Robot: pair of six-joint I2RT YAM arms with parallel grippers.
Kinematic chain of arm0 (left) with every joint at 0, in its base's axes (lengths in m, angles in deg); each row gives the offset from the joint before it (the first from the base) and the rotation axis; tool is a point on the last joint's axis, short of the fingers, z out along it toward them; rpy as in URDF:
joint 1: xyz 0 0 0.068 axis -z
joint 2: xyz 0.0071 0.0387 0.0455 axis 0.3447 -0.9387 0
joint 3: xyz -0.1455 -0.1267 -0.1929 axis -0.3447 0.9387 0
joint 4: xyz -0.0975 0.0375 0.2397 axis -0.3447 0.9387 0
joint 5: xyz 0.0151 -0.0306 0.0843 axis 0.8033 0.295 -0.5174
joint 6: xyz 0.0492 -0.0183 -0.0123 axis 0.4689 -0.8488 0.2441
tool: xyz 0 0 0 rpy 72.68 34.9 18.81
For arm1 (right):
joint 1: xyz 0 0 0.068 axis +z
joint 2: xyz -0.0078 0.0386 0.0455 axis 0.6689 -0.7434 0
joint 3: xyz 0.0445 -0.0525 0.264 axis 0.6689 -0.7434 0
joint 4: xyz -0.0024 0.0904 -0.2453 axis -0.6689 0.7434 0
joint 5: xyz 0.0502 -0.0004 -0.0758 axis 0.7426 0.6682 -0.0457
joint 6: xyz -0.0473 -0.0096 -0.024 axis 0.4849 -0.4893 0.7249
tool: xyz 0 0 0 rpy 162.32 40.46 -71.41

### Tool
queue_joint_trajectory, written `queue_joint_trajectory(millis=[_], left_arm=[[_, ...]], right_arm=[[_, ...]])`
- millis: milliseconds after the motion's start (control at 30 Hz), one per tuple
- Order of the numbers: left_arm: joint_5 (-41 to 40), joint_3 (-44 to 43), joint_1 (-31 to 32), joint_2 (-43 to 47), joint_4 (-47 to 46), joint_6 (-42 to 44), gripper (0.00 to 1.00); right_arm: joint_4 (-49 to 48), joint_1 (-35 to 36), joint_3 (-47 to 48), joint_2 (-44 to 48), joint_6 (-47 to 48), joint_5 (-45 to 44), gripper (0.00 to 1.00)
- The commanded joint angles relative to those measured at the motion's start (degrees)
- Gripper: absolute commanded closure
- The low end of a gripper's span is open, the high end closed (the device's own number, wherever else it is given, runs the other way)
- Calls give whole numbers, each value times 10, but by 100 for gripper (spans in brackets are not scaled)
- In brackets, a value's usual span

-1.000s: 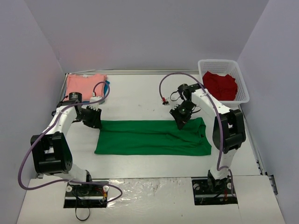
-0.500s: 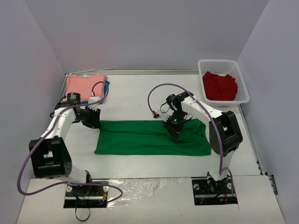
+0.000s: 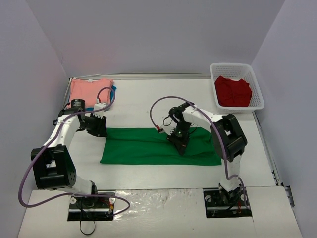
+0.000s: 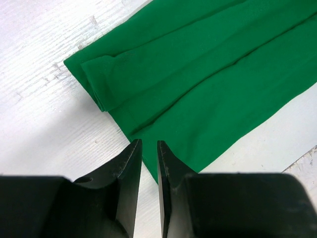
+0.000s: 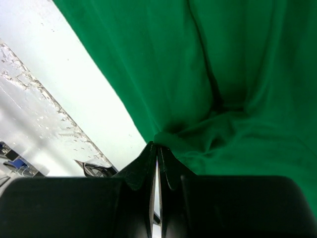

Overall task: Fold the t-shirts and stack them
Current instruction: Fold the other side of the tshirt into a rectangle

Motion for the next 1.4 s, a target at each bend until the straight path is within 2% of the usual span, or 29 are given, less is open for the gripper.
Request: queue_joint_trajectory(millis=[0, 67, 100, 133, 200, 300, 333, 433, 500, 633, 767, 867, 1100, 1367], left_arm=[[9, -3, -3, 15, 2, 1, 82], [8, -1, -3, 15, 1, 1, 82], [8, 0, -3, 15, 1, 1, 82], [7, 0, -3, 16, 1, 1, 82], [6, 1, -4, 19, 0, 1, 82], [5, 0, -4, 21, -1, 1, 82], [4, 1, -4, 21, -1, 1, 82], [1, 1, -4, 23, -5, 3, 82], [-1, 1, -4, 28, -5, 4, 81], [13, -2, -3, 34, -2, 17, 76], [28, -15, -2, 15, 8, 35, 73], [32, -27, -2, -11, 7, 48, 72], [13, -68, -2, -86, -4, 55, 70], [21, -117, -2, -160, -44, 29, 68]], right_arm=[[22, 14, 6, -20, 2, 14, 100], [21, 22, 8, -26, 2, 15, 100], [21, 24, 8, -32, 3, 15, 97], [21, 24, 9, -33, 3, 14, 91], [21, 24, 8, -40, 3, 13, 91], [21, 25, 8, -30, 2, 7, 81], [23, 24, 8, -23, 1, 7, 75], [29, 23, 11, 11, 1, 0, 61], [44, 17, 12, 45, 8, -9, 58], [52, -20, 14, 119, 17, -7, 46], [46, -83, 12, 196, 32, 3, 45], [14, -112, -15, 220, 14, -27, 46], [-46, -166, -91, 243, -4, -48, 49], [-46, -243, -91, 269, 7, -2, 49]])
